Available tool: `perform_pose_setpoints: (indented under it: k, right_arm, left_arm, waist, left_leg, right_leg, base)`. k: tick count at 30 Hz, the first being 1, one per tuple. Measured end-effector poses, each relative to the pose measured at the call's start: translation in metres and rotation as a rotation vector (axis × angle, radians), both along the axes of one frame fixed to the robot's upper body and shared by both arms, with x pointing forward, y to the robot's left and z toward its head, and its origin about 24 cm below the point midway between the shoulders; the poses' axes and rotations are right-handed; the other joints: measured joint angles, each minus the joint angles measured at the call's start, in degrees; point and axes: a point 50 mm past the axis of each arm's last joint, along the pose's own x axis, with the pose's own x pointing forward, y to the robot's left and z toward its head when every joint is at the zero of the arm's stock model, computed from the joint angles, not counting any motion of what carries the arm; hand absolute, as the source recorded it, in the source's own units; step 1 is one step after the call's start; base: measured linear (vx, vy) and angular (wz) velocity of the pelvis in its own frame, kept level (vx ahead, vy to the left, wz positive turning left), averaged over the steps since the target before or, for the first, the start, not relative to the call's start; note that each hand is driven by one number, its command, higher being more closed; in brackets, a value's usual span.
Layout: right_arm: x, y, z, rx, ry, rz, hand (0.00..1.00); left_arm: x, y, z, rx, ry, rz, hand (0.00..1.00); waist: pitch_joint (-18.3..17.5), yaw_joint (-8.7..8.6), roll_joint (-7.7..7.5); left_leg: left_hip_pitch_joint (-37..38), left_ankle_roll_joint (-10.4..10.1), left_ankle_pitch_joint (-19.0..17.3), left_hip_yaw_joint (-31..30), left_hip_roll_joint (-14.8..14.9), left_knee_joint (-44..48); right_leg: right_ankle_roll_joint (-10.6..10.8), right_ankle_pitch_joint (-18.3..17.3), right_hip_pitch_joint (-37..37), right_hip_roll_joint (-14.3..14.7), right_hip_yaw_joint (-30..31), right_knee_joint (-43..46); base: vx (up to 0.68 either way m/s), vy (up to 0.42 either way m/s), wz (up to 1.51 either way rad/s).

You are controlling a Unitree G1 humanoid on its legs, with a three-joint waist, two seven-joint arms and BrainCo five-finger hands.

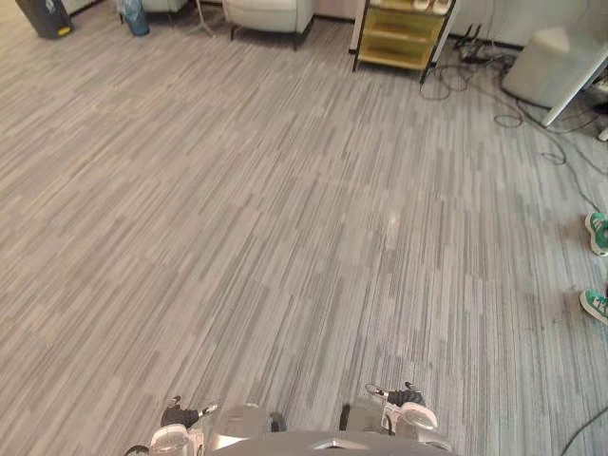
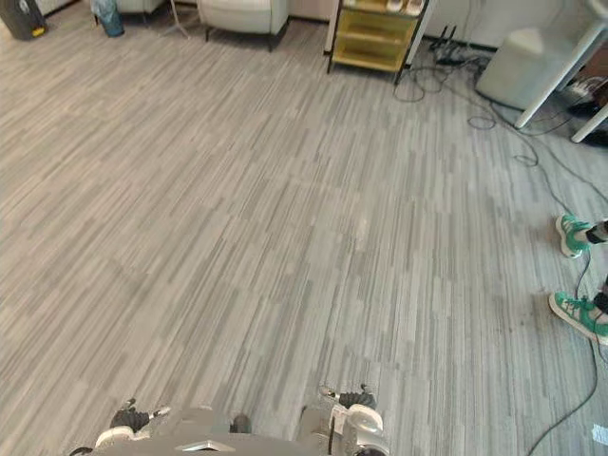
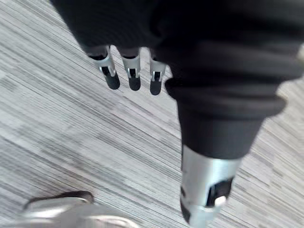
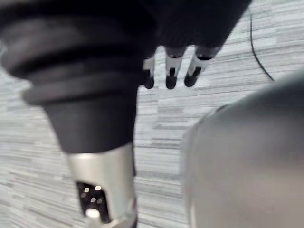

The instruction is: Pick up cushions and gather them together orderly.

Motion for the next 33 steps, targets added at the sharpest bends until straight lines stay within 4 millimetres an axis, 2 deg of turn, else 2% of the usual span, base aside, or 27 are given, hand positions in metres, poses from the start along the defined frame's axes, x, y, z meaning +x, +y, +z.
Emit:
perform_pose_setpoints:
  k: [1,3,4,5,6,8,9,10,11,12,13,14,15,16,17,18,20,22,24,25,26,27,28,29,30,31,33]
  right_arm:
    - [0.003,-0.001,0.001,-0.003,-0.01,0.002,0.0]
    - [0.004,-0.001,0.002,-0.001,-0.011,0.001,0.0]
    - [0.005,-0.001,0.002,0.0,-0.015,0.001,0.0]
    - [0.009,0.0,0.003,0.001,-0.023,0.001,0.0]
    - [0.011,0.001,0.003,0.007,-0.024,0.0,0.0]
    - [0.014,0.003,0.004,0.018,-0.036,-0.016,0.0]
    - [0.012,0.001,0.003,0.018,-0.029,-0.02,0.0]
    - [0.013,-0.002,0.004,0.008,-0.034,-0.022,0.0]
    - [0.016,-0.008,0.006,-0.009,-0.042,-0.022,0.0]
    - [0.017,-0.016,0.008,-0.025,-0.041,-0.026,0.0]
    - [0.017,-0.018,0.008,-0.031,-0.035,-0.024,0.0]
    - [0.017,-0.019,0.008,-0.032,-0.029,-0.022,0.0]
    - [0.016,-0.019,0.008,-0.033,-0.027,-0.018,0.0]
    - [0.016,-0.018,0.007,-0.035,-0.022,-0.008,0.0]
    - [0.011,-0.016,0.005,-0.035,-0.001,0.015,0.0]
    - [0.007,-0.011,0.001,-0.018,0.016,0.015,0.0]
    - [0.002,-0.008,-0.002,-0.006,0.041,0.012,0.0]
    - [0.0,-0.01,-0.002,-0.008,0.048,-0.001,0.0]
    - [0.001,-0.01,-0.002,0.003,0.04,-0.024,0.0]
    - [0.001,-0.01,-0.002,0.007,0.036,-0.039,0.0]
    - [0.001,-0.011,-0.002,0.009,0.032,-0.054,0.0]
    - [-0.003,-0.013,-0.002,0.008,0.037,-0.064,0.0]
    - [-0.003,-0.01,-0.003,0.017,0.039,-0.068,0.0]
    - [-0.004,-0.005,-0.004,0.026,0.036,-0.064,0.0]
    - [-0.003,-0.003,-0.004,0.033,0.027,-0.069,0.0]
    - [-0.005,-0.002,-0.005,0.036,0.033,-0.071,0.0]
    - [-0.007,0.001,-0.006,0.045,0.036,-0.064,0.0]
  left_arm:
    - [0.005,-0.001,0.001,0.0,-0.013,-0.009,0.0]
    - [0.008,-0.003,0.002,-0.001,-0.018,-0.018,0.0]
    - [0.011,-0.005,0.002,0.0,-0.022,-0.035,0.0]
    - [0.016,-0.007,0.003,0.005,-0.03,-0.066,0.0]
    - [0.017,-0.007,0.003,0.01,-0.031,-0.075,0.0]
    - [0.018,-0.003,0.004,0.024,-0.027,-0.087,0.0]
    - [0.015,-0.003,0.002,0.023,-0.014,-0.086,0.0]
    - [0.016,-0.007,0.002,0.015,-0.013,-0.088,0.0]
    - [0.015,-0.015,0.0,-0.006,-0.003,-0.096,0.0]
    - [0.014,-0.022,-0.002,-0.025,-0.001,-0.095,0.0]
    - [0.013,-0.024,-0.002,-0.03,0.0,-0.093,0.0]
    - [0.013,-0.025,-0.002,-0.034,0.003,-0.095,0.0]
    - [0.014,-0.025,-0.002,-0.035,0.0,-0.096,0.0]
    - [0.014,-0.024,-0.002,-0.035,-0.001,-0.098,0.0]
    - [0.016,-0.024,-0.001,-0.037,-0.011,-0.103,0.0]
    - [0.019,-0.02,0.001,-0.03,-0.032,-0.109,0.0]
    - [0.026,-0.017,0.005,-0.014,-0.06,-0.121,0.0]
    - [0.03,-0.018,0.008,-0.011,-0.083,-0.132,0.0]
    - [0.033,-0.018,0.009,-0.007,-0.093,-0.141,0.0]
    - [0.035,-0.02,0.01,-0.006,-0.097,-0.152,0.0]
    - [0.035,-0.02,0.01,-0.007,-0.098,-0.156,0.0]
    - [0.034,-0.023,0.009,-0.013,-0.091,-0.164,0.0]
    - [0.034,-0.024,0.009,-0.015,-0.091,-0.165,0.0]
    - [0.035,-0.023,0.009,-0.01,-0.094,-0.166,0.0]
    - [0.039,-0.021,0.011,-0.006,-0.114,-0.166,0.0]
    - [0.041,-0.018,0.012,0.001,-0.118,-0.164,0.0]
    - [0.038,-0.014,0.011,0.0,-0.113,-0.132,0.0]
  waist:
    - [0.2,-0.85,-0.12]
    - [0.3,-1.07,-0.05]
    - [0.3,-1.33,0.05]
    - [0.4,-1.98,0.07]
    - [0.8,-2.17,-0.52]
    - [1.8,-2.36,-1.75]
    - [1.4,-2.67,-2.46]
    - [1.4,-2.69,-1.17]
    - [0.8,-2.73,1.13]
    - [0.4,-2.5,3.42]
    - [0.1,-2.25,4.27]
    - [-0.3,-2.38,5.17]
    - [0.1,-2.55,5.88]
    - [0.3,-2.39,6.23]
    - [0.7,-2.11,6.52]
    - [1.4,-1.53,5.77]
    - [1.9,-0.92,4.87]
    - [2.1,-0.38,4.72]
    - [2.2,0.26,4.66]
    - [2.2,0.67,4.68]
    - [2.2,0.81,4.65]
    - [1.8,0.93,5.49]
    - [1.5,1.21,5.26]
    - [1.4,1.04,4.17]
    - [1.6,1.11,2.81]
    - [1.8,1.2,2.45]
    - [1.6,1.36,1.99]
  left_leg:
    - [3.2,0.0,0.0,-0.7,0.8,-2.2]
    - [4.7,-0.1,0.0,-1.5,1.5,-3.2]
    - [5.9,-0.6,-0.3,-2.1,2.3,-4.1]
    - [7.2,-2.0,-1.1,-3.0,3.4,-5.9]
    - [8.3,-2.4,-1.2,-3.6,3.4,-7.0]
    - [11.7,-3.9,-2.3,-5.6,3.6,-8.0]
    - [13.9,-3.7,-3.1,-7.2,4.2,-7.8]
    - [14.2,-3.8,-3.1,-7.8,5.3,-6.7]
    - [12.9,-3.9,-3.0,-9.2,7.8,-2.4]
    - [11.2,-5.4,-2.1,-10.1,10.4,3.7]
    - [9.8,-6.7,-0.9,-10.5,11.6,7.4]
    - [6.1,-7.2,3.4,-11.9,13.0,15.6]
    - [2.5,-7.5,12.3,-12.8,14.2,24.7]
    - [0.4,-9.0,18.7,-13.0,15.1,30.3]
    - [-5.0,-8.6,15.6,-11.1,17.7,43.4]
    - [-9.0,-7.2,10.1,-8.3,18.7,50.9]
    - [-13.6,-6.9,5.9,-6.1,17.7,52.9]
    - [-18.9,-6.8,1.9,-4.7,15.9,48.1]
    - [-21.6,-7.5,-0.1,-4.8,13.1,34.3]
    - [-21.7,-8.0,0.6,-5.5,10.9,21.1]
    - [-21.1,-8.4,2.8,-6.2,9.7,12.2]
    - [-20.5,-8.7,11.2,-7.1,9.2,1.9]
    - [-17.6,-7.5,16.6,-5.6,8.1,-2.1]
    - [-17.1,-7.3,16.3,-4.8,7.3,-3.1]
    - [-17.4,-6.0,14.8,-3.9,6.1,-2.4]
    - [-17.4,-5.6,14.2,-3.5,5.8,-1.6]
    - [-16.7,-3.1,10.5,-1.8,5.0,2.7]
  right_leg:
    - [-1.3,-0.8,-1.4,-0.2,-4.6,-11.5]
    - [-1.8,0.1,-2.0,0.1,-7.0,-21.6]
    - [-1.7,2.4,-2.5,1.0,-6.8,-30.8]
    - [-0.3,7.6,-2.9,1.8,-6.3,-43.9]
    - [1.0,10.5,-3.1,1.7,-5.8,-50.2]
    - [0.8,12.8,-3.7,1.1,-2.4,-55.3]
    - [0.2,17.6,-3.4,1.5,-1.0,-53.7]
    - [-0.1,19.4,-3.9,2.3,-1.1,-50.9]
    - [-1.5,20.3,-4.9,3.7,-2.0,-46.7]
    - [-4.5,18.6,-5.0,5.8,-2.6,-43.7]
    - [-4.9,17.2,-4.9,6.9,-3.0,-42.7]
    - [-6.0,14.7,-4.2,8.2,-3.7,-41.2]
    - [-6.6,12.7,-1.5,10.1,-3.8,-41.4]
    - [-7.3,11.5,0.9,11.4,-3.5,-42.5]
    - [-8.5,10.0,6.1,13.6,-2.9,-45.0]
    - [-9.0,8.9,11.0,14.8,-1.7,-47.3]
    - [-8.5,8.2,16.8,15.0,-0.2,-50.5]
    - [-8.0,8.3,21.2,15.2,1.7,-53.7]
    - [-7.6,8.6,24.2,14.8,4.3,-56.5]
    - [-7.0,8.5,25.5,14.1,5.9,-57.8]
    - [-5.8,7.9,26.3,13.5,6.6,-58.5]
    - [-4.2,6.8,26.7,13.5,8.5,-58.8]
    - [-3.0,6.0,27.7,12.8,10.5,-59.2]
    - [-2.9,5.9,27.8,11.7,10.4,-59.5]
    - [-2.6,5.8,27.7,10.4,10.8,-60.0]
    - [-2.5,5.8,27.9,10.0,11.2,-60.1]
    - [-2.1,6.0,29.5,8.3,13.0,-60.6]
  base:
    - [0.43,-0.102,0.39]
    - [0.34,-0.122,0.32]
    - [0.34,-0.153,0.48]
    - [0.35,-0.168,0.53]
    - [0.47,-0.241,0.47]
    - [0.55,-0.329,0.37]
    - [0.55,-0.327,0.3]
    - [0.7,-0.402,0.21]
    - [0.7,-0.388,-0.03]
    - [0.71,-0.385,-0.13]
    - [0.51,-0.237,-0.3]
    - [0.52,-0.213,-0.32]
    - [0.66,-0.232,-0.34]
    - [0.79,-0.237,-0.38]
    - [0.77,-0.189,-0.46]
    - [0.61,-0.131,-0.4]
    - [0.47,-0.082,-0.31]
    - [0.53,-0.009,-0.52]
    - [0.42,0.073,-0.77]
    - [0.29,0.134,-0.76]
    - [0.42,0.23,-0.93]
    - [0.42,0.259,-0.92]
    - [0.42,0.249,-0.71]
    - [0.36,0.182,-0.48]
    - [0.28,0.132,-0.18]
    - [0.33,0.165,-0.24]
    - [0.31,0.178,-0.24]
